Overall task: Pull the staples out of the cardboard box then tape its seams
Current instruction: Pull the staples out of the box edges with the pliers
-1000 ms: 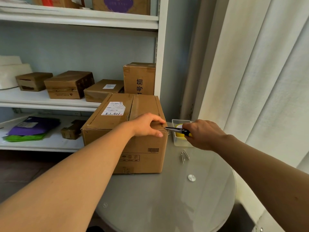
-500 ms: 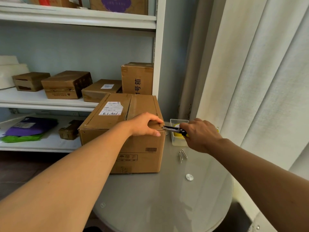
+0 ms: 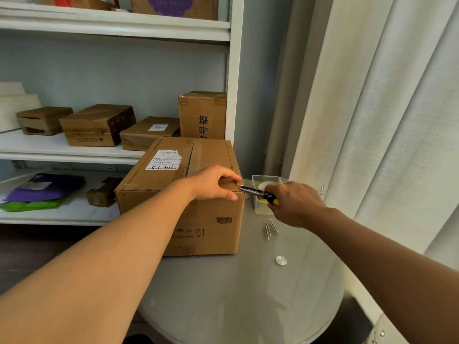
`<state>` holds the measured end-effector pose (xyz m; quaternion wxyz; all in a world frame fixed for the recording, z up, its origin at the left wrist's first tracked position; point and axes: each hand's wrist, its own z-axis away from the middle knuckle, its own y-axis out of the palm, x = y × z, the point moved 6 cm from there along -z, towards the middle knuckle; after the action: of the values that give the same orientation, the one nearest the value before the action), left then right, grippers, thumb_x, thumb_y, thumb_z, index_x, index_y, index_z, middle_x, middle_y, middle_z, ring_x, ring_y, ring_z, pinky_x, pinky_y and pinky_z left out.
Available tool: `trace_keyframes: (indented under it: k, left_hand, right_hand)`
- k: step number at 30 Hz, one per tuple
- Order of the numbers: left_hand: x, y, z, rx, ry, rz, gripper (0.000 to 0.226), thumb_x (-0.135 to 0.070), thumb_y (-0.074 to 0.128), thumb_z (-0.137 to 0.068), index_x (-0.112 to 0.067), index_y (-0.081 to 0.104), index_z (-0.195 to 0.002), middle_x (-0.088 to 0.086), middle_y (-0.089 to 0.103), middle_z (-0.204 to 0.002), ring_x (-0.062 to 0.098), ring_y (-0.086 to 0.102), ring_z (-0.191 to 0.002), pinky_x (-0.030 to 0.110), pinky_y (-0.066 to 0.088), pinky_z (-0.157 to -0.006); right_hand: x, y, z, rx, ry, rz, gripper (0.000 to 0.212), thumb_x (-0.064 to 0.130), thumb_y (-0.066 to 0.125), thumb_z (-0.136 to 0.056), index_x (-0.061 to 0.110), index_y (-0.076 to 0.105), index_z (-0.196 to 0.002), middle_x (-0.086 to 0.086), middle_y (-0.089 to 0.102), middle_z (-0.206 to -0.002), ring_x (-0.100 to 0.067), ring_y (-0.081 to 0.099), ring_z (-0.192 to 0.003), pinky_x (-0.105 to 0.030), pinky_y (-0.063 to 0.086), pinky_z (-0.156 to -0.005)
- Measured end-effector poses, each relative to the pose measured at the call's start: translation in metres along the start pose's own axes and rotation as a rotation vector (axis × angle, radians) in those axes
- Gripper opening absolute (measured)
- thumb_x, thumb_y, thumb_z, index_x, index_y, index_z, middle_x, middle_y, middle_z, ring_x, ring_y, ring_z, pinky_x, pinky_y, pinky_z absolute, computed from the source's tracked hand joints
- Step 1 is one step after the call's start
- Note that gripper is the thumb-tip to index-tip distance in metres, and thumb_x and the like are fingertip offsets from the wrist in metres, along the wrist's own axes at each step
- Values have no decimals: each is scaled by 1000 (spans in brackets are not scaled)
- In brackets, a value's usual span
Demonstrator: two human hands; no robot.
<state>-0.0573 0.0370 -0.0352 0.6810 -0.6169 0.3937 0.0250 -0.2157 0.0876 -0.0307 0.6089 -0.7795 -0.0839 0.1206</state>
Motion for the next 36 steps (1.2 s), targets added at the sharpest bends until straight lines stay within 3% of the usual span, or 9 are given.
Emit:
trace_keyframes:
  k: [4, 6, 10, 12, 19, 23, 26, 36]
  left_hand:
    - [2, 0, 0, -1, -4, 5, 54, -23, 70, -83, -23, 52, -134, -2, 47, -139, 17, 44, -127, 35, 40, -105]
    - [2, 0, 0, 1, -5, 4, 54, -23, 70, -84, -24, 51, -134, -2, 47, -139, 17, 43, -127, 34, 40, -104]
    - [3, -2, -1, -10, -7, 6, 53, -24, 70, -83, -24, 52, -133, -1, 46, -140, 17, 43, -127, 34, 39, -104]
    - [2, -2, -1, -7, -7, 5, 53, -24, 71, -83, -24, 52, -133, -1, 46, -139, 17, 43, -126, 34, 40, -103]
    - [0, -2, 2, -7, -15, 25, 53, -22, 70, -84, -22, 52, -134, -1, 47, -140, 17, 44, -126, 33, 39, -103]
    - [0, -2, 1, -7, -15, 14, 52, -22, 69, -85, -22, 51, -134, 0, 46, -140, 18, 43, -127, 33, 39, -103]
    - [0, -2, 1, -1, -13, 8, 53, -23, 69, -85, -22, 51, -134, 0, 46, -140, 18, 43, -128, 32, 39, -102]
    - [0, -2, 1, 1, -8, -2, 53, -22, 68, -85, -21, 50, -135, 0, 44, -142, 18, 41, -129, 28, 36, -100]
  right_hand:
    - [-1, -7, -7, -26, -23, 102, 30, 35, 45, -97, 28, 56, -125, 1, 63, -94, -17, 50, -77, -29, 50, -70]
    - [2, -4, -9, 5, -5, 97, 30, 35, 44, -99, 26, 56, -125, 1, 60, -92, -17, 48, -76, -27, 46, -68]
    - [5, 10, -3, 48, 109, -106, 31, 35, 46, -98, 25, 56, -125, -5, 62, -108, -25, 55, -90, -26, 38, -68]
    - [5, 12, 0, 12, 107, -82, 32, 38, 45, -98, 27, 55, -126, -5, 63, -109, -25, 58, -95, -28, 41, -69]
    - [4, -6, -11, -57, -35, 160, 29, 40, 44, -99, 23, 57, -119, 2, 57, -87, -14, 50, -73, -24, 43, -64]
    - [5, 8, -9, 25, 95, -30, 29, 39, 47, -97, 24, 59, -119, 0, 56, -92, -19, 51, -80, -27, 43, -66]
    - [3, 18, -4, 61, 138, -197, 30, 40, 49, -95, 25, 59, -120, -5, 62, -108, -26, 57, -97, -29, 44, -74]
    - [2, 4, -6, -56, -7, 98, 31, 38, 44, -99, 26, 53, -126, -2, 65, -102, -21, 60, -87, -32, 53, -75]
